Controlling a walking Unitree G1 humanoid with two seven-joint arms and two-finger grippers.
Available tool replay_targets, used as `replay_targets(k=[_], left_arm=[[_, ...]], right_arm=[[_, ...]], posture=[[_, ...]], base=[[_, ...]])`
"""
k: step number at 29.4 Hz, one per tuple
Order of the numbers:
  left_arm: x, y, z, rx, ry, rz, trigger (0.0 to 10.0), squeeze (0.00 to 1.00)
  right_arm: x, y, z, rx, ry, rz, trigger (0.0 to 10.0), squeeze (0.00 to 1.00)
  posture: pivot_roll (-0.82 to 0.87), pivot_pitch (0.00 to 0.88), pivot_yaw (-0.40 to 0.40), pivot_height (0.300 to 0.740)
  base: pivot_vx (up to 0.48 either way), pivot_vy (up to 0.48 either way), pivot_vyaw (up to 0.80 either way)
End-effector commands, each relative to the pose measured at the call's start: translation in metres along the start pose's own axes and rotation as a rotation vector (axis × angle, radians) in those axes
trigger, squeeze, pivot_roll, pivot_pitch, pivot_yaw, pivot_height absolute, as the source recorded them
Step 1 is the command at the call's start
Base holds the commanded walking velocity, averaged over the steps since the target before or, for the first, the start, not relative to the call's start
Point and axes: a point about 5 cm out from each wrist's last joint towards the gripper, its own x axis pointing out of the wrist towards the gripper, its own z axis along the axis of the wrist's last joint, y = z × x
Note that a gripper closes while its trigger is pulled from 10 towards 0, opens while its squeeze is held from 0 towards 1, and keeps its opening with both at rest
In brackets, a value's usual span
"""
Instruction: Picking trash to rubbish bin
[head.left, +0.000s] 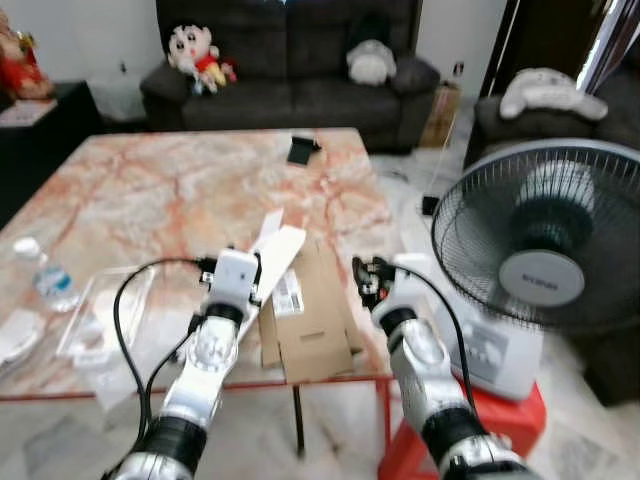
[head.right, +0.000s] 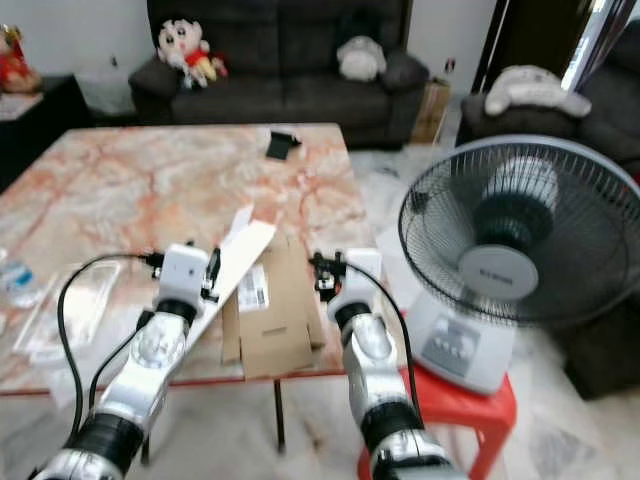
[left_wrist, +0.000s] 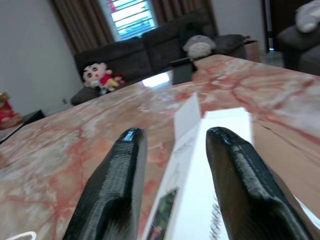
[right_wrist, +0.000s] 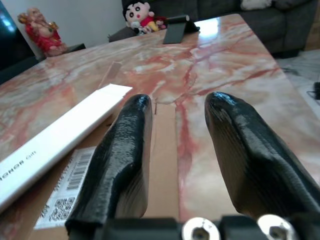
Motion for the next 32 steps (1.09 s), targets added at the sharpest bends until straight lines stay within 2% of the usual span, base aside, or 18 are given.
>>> replay_targets(k=[1, 8, 12, 13, 14, 18, 26, 32], left_arm=[[-0.001, -0.003, -0.002, 0.020, 0.011, -0.042, 10.0, 1.00], [-0.003, -0.012, -0.004, 0.035, 0.024, -0.094, 10.0, 1.00], [-0.002, -0.012, -0.007, 0.100, 0.060, -0.105, 10.0, 1.00], [-0.002, -0.014, -0.010, 0.105, 0.083, -0.125, 10.0, 0.53], [-0.002, -0.015, -0.011, 0.121, 0.088, -0.141, 10.0, 0.00], [-0.002, -0.017, -0.013, 0.127, 0.104, -0.161, 10.0, 0.00], [-0.004, -0.023, -0.024, 0.294, 0.197, -0.246, 10.0, 0.00], [-0.005, -0.032, -0.020, 0.289, 0.166, -0.316, 10.0, 0.00]], right_arm=[[0.001, 0.002, 0.001, 0.004, -0.001, 0.004, 10.0, 0.00], [0.001, 0.003, 0.000, 0.002, 0.003, 0.008, 10.0, 0.00], [0.001, 0.004, 0.000, 0.002, 0.004, 0.010, 10.0, 0.00], [0.001, 0.004, 0.000, 0.002, 0.006, 0.010, 10.0, 0.00], [0.001, 0.004, -0.001, 0.002, 0.008, 0.011, 10.0, 0.00], [0.001, 0.005, -0.001, 0.004, 0.009, 0.016, 10.0, 0.00], [0.001, 0.006, -0.002, 0.002, 0.014, 0.027, 10.0, 0.00], [0.001, 0.007, -0.002, -0.001, 0.016, 0.031, 10.0, 0.00]], posture=[[-0.02, 0.000, 0.000, 0.740], [-0.02, 0.000, 0.000, 0.740], [-0.02, 0.000, 0.000, 0.740], [-0.02, 0.000, 0.000, 0.740], [-0.02, 0.000, 0.000, 0.740], [-0.02, 0.000, 0.000, 0.740], [-0.01, 0.000, -0.002, 0.740], [-0.01, 0.000, -0.001, 0.740]], base=[[0.000, 0.000, 0.00], [0.000, 0.000, 0.00], [0.000, 0.000, 0.00], [0.000, 0.000, 0.00], [0.000, 0.000, 0.00], [0.000, 0.000, 0.00], [0.000, 0.000, 0.00], [0.000, 0.000, 0.00]])
